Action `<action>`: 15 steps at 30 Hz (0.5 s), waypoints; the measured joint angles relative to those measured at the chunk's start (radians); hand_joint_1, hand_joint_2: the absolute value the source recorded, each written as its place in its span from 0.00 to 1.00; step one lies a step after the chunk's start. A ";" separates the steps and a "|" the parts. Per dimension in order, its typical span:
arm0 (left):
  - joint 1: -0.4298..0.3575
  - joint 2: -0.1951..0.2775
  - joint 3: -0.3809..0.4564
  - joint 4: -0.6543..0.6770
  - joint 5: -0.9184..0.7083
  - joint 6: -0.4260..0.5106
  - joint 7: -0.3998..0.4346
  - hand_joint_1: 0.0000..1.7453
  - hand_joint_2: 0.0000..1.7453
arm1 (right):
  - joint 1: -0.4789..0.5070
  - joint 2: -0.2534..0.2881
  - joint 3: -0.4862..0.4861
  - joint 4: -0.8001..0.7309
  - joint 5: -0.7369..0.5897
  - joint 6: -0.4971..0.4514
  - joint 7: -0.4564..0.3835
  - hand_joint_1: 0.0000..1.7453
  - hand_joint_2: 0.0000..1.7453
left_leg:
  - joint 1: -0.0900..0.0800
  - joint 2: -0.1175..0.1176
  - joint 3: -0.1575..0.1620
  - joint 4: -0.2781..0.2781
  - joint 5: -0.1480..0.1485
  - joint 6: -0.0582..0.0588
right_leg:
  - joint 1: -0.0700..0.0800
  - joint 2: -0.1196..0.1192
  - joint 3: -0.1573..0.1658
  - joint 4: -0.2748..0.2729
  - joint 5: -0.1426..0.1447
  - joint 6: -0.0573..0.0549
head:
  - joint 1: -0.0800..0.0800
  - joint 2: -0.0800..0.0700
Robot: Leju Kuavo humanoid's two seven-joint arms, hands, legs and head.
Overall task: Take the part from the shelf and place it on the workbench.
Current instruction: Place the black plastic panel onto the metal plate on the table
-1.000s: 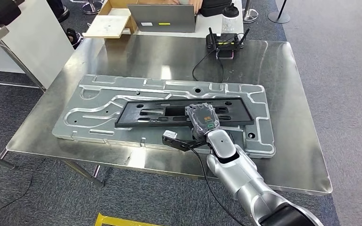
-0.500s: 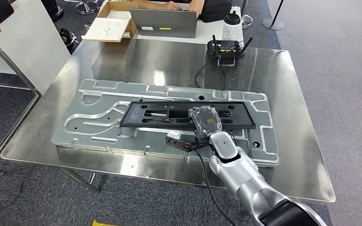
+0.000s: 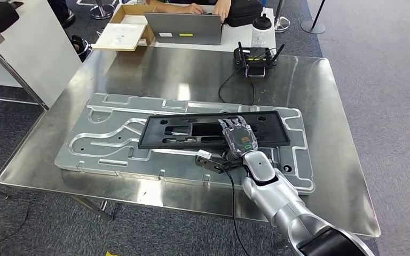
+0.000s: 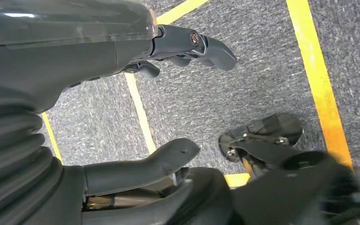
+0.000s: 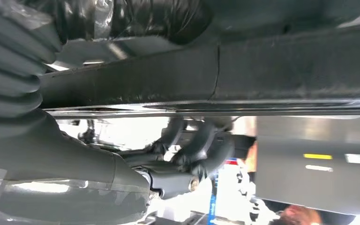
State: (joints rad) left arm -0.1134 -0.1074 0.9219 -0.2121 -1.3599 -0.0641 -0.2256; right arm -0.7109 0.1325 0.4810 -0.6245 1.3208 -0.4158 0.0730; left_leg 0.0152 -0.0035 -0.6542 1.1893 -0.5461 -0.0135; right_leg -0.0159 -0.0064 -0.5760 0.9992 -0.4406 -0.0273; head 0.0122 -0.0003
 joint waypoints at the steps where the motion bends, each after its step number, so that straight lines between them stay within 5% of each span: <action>1: 0.002 0.000 0.000 0.000 0.002 0.000 -0.001 0.00 0.00 | 0.002 -0.002 0.000 0.000 -0.002 0.000 0.000 0.00 0.00 | 0.004 0.000 -0.030 0.059 -0.020 -0.004 | 0.000 0.000 0.000 0.000 -0.001 0.000 | 0.000 0.000; 3: 0.006 0.001 0.000 0.000 0.007 0.000 -0.001 0.00 0.00 | 0.006 -0.005 0.000 0.000 -0.004 -0.002 -0.001 0.00 0.00 | 0.010 0.000 -0.045 0.079 -0.001 -0.011 | -0.003 0.004 0.004 0.001 -0.005 0.003 | 0.000 0.000; 5: 0.008 0.004 0.000 0.000 0.008 0.000 -0.001 0.00 0.00 | 0.009 -0.008 0.000 0.000 -0.005 -0.002 -0.002 0.00 0.00 | 0.017 0.001 0.012 -0.046 0.073 -0.016 | -0.009 0.010 0.010 0.005 -0.011 0.013 | 0.000 0.000; 7: 0.006 0.005 0.001 0.000 0.009 0.000 -0.001 0.00 0.00 | 0.013 -0.012 0.000 0.000 -0.005 -0.002 -0.003 0.00 0.00 | 0.017 0.000 0.064 -0.158 0.110 -0.015 | -0.009 0.015 0.010 0.012 -0.018 0.027 | 0.000 0.000; 12: 0.004 0.004 0.001 0.000 0.009 -0.001 -0.001 0.00 0.00 | 0.030 -0.022 -0.001 0.003 -0.005 -0.003 -0.004 0.00 0.00 | 0.011 -0.001 0.073 -0.182 0.110 0.022 | -0.009 0.019 0.001 0.028 -0.033 0.057 | 0.000 0.000; 15: 0.004 0.005 0.001 0.000 0.010 -0.001 -0.001 0.00 0.00 | 0.035 -0.029 -0.001 0.004 -0.005 -0.003 -0.004 0.00 0.00 | 0.007 0.002 0.072 -0.186 0.114 0.041 | -0.009 0.013 -0.075 0.185 -0.118 0.060 | 0.000 0.000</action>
State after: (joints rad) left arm -0.1098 -0.1026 0.9234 -0.2121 -1.3503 -0.0648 -0.2266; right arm -0.6760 0.1037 0.4803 -0.6202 1.3158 -0.4184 0.0689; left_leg 0.0225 -0.0012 -0.5826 1.0037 -0.4317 0.0270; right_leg -0.0246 0.0062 -0.6513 1.1843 -0.5590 0.0330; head 0.0123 -0.0002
